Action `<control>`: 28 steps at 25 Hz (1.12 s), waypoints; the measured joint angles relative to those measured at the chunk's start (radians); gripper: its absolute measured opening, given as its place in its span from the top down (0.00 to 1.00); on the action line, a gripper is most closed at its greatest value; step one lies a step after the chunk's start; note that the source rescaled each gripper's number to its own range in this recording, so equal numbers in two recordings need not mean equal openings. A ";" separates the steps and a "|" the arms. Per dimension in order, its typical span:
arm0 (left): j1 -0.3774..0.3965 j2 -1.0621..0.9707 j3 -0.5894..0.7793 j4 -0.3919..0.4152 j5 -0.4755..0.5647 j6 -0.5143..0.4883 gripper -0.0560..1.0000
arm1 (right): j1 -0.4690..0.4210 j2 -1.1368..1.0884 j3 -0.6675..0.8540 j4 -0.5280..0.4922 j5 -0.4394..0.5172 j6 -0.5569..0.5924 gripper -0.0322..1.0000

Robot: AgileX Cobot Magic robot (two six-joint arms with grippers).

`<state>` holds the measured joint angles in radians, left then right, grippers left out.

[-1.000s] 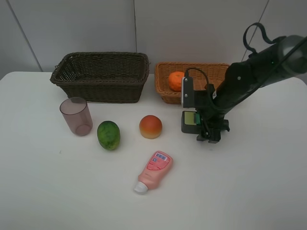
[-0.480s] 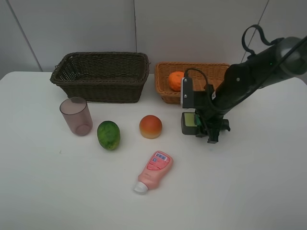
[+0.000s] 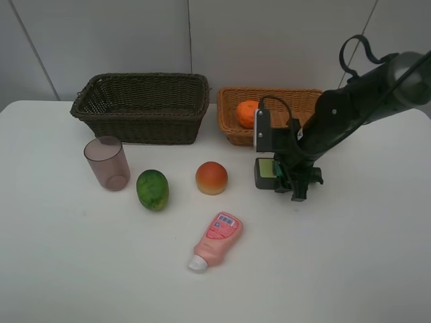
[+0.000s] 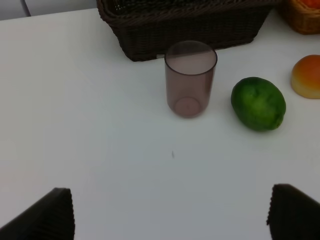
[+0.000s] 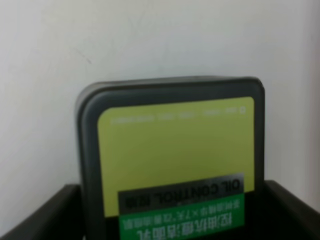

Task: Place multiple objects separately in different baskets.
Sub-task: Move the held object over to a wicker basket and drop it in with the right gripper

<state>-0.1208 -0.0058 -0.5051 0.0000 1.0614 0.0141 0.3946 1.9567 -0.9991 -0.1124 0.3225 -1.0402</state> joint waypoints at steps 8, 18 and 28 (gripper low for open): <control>0.000 0.000 0.000 0.000 0.000 0.000 0.00 | 0.000 -0.127 0.001 0.089 0.133 0.000 0.71; 0.000 0.000 0.000 0.000 0.000 0.000 0.00 | 0.017 -0.261 -0.147 0.242 0.392 0.179 0.78; 0.000 0.000 0.000 0.000 0.000 0.000 0.00 | 0.140 -0.246 -0.378 0.349 0.398 0.221 0.78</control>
<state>-0.1208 -0.0058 -0.5051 0.0000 1.0610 0.0141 0.5346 1.7111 -1.3775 0.2368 0.7206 -0.8196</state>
